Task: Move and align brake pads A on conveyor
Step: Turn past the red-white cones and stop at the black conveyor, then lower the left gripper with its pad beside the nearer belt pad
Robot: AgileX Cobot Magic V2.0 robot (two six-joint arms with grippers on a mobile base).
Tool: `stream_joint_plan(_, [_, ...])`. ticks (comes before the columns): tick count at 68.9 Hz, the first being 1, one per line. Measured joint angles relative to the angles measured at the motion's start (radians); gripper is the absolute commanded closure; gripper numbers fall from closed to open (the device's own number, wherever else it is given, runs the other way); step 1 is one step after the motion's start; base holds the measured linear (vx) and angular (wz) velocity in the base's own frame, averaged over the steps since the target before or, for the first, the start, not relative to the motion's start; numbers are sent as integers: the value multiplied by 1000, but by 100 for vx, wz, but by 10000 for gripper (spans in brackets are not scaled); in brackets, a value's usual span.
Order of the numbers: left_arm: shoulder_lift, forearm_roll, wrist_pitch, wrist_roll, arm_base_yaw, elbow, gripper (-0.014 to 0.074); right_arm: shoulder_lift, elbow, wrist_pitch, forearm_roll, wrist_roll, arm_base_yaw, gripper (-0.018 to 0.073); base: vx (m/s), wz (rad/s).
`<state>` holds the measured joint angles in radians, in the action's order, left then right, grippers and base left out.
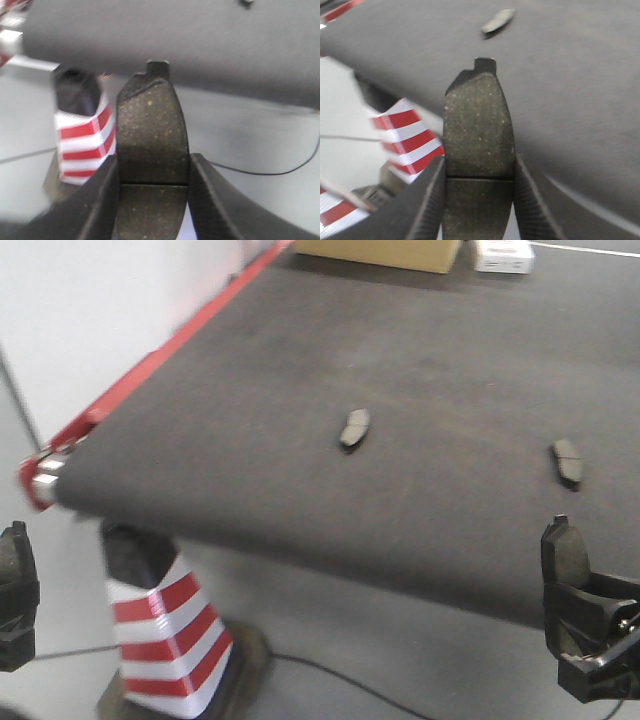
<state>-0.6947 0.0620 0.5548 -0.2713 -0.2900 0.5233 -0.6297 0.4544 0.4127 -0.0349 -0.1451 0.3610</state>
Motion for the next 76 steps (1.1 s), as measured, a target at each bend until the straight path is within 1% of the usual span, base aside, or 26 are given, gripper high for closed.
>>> stream_joint_plan(50, [-1,0,0,0,0,0,461,0,0,0,0,0,0,569,29,-40])
stream_joint_plan(76, [-1,0,0,0,0,0,461,0,0,0,0,0,0,569,20,-9])
